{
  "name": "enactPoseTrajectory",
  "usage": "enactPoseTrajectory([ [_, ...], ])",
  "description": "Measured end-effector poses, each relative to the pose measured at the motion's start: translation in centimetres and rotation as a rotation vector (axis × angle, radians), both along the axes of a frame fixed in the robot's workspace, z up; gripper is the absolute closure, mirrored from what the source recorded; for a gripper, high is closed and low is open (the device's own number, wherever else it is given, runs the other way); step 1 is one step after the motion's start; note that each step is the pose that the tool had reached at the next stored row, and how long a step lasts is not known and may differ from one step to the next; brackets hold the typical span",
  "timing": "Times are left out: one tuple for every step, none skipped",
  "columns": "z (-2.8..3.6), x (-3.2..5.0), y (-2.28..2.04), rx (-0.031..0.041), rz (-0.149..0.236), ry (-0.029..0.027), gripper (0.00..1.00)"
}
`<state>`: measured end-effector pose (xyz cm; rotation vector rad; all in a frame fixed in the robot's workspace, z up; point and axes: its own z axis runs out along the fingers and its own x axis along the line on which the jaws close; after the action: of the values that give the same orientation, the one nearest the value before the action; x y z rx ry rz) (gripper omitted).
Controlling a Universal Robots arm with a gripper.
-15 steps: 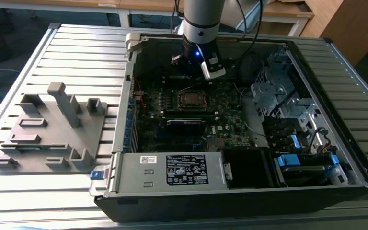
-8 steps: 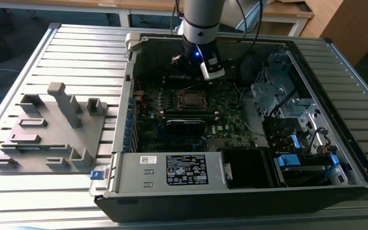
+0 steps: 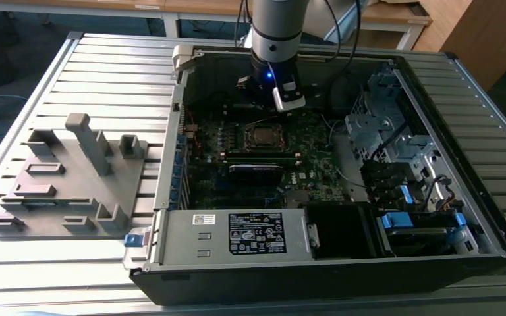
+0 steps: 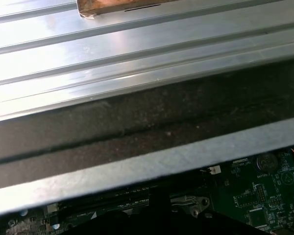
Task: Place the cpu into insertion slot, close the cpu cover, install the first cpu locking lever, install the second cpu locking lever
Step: 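Install the first cpu locking lever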
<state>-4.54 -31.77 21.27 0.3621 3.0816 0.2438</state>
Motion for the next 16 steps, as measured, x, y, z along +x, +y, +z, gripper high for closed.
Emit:
enactPoseTrajectory([
  [-0.01, 0.00, 0.00, 0.0003, -0.001, -0.0002, 0.89],
  [-0.01, 0.00, 0.00, 0.0002, -0.003, -0.0002, 0.89],
  [-0.01, 0.00, 0.00, 0.0003, -0.003, -0.0002, 0.89],
  [-0.01, 0.00, 0.00, 0.0002, -0.003, -0.0002, 0.89],
  [-0.04, 0.00, 0.01, 0.0003, -0.003, -0.0002, 0.89],
  [-0.09, 0.01, 0.01, 0.0004, -0.003, -0.0003, 0.89],
  [-0.13, 0.01, 0.01, 0.0004, -0.003, -0.0003, 0.89],
  [-0.15, 0.01, 0.00, 0.0002, -0.003, -0.0002, 0.89],
  [-0.15, 0.01, 0.00, 0.0000, -0.003, -0.0001, 0.89],
  [-0.15, 0.01, 0.00, 0.0000, -0.003, -0.0001, 0.89],
  [-0.15, 0.01, 0.00, 0.0000, -0.003, 0.0000, 0.89],
  [-0.16, 0.01, 0.00, 0.0001, -0.003, -0.0001, 0.89],
  [-0.16, 0.01, 0.00, 0.0002, -0.003, -0.0002, 0.89],
  [-0.21, 0.02, 0.01, 0.0005, -0.003, -0.0009, 0.89],
  [-0.25, 0.02, 0.01, 0.0005, -0.003, -0.0026, 0.89],
  [-0.28, 0.01, 0.00, 0.0003, -0.003, -0.0048, 0.89],
])
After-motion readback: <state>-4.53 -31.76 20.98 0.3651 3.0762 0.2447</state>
